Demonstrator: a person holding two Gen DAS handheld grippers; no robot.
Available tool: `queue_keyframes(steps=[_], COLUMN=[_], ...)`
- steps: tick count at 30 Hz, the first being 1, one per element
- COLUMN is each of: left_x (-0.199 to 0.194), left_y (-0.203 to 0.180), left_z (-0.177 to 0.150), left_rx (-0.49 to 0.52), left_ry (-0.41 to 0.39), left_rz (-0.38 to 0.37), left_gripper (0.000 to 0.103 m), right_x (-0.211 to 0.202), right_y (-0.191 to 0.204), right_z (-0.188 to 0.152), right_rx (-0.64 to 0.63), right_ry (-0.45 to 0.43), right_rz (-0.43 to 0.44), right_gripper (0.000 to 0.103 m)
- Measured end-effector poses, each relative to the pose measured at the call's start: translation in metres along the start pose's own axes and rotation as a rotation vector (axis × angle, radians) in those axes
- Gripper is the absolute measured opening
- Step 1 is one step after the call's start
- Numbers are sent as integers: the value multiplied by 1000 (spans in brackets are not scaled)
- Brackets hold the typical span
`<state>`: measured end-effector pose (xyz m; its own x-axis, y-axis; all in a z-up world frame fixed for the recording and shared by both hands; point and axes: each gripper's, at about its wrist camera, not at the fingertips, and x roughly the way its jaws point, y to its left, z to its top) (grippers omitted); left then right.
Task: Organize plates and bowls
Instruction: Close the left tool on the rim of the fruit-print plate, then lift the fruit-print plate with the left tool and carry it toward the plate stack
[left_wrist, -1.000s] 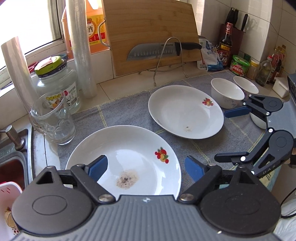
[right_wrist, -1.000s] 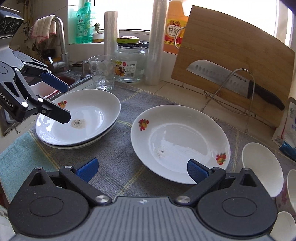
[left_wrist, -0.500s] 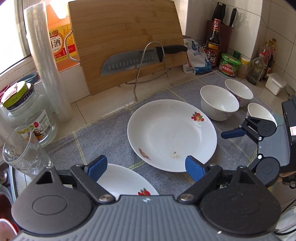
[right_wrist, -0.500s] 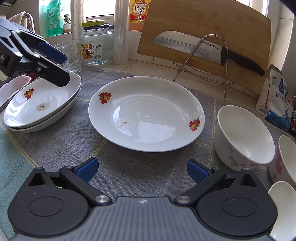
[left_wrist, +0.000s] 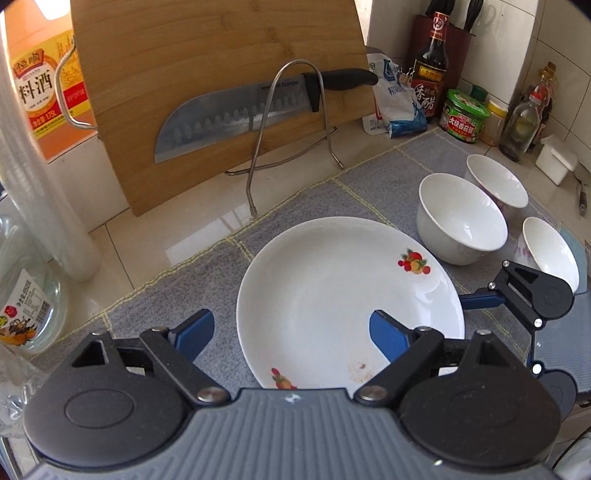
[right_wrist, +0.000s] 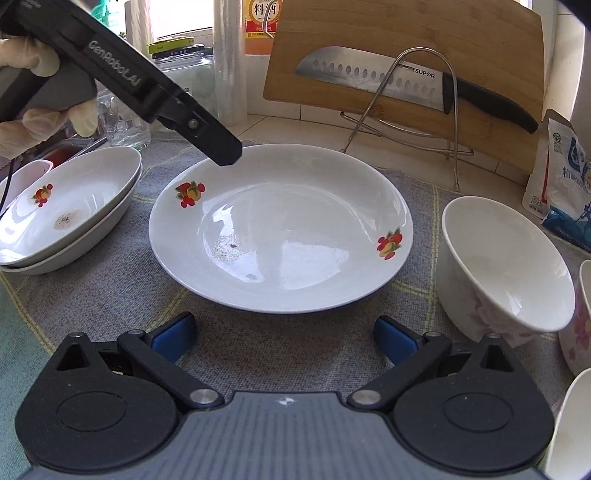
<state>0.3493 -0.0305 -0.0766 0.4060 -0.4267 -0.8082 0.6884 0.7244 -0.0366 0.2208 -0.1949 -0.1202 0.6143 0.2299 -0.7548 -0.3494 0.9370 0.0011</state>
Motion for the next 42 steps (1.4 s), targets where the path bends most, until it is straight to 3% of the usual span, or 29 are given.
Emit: queue_keyframes(steps=[8, 15, 34, 42], left_x=[39, 59, 82, 84], left_y=[7, 15, 11, 9], left_z=[23, 41, 59, 58], left_rx=[25, 77, 234, 237], left_ry=[74, 163, 374, 399], left_rz=[-74, -140, -229, -239], left_gripper=[87, 76, 76, 77], right_x=[4, 9, 13, 13], right_y=[1, 0, 4, 4], right_z=[4, 7, 11, 11], right_rx=[-4, -8, -25, -20], right_ry=[-4, -7, -13, 5], right_rz=[2, 6, -3, 2], right_gripper=[103, 103, 103, 103])
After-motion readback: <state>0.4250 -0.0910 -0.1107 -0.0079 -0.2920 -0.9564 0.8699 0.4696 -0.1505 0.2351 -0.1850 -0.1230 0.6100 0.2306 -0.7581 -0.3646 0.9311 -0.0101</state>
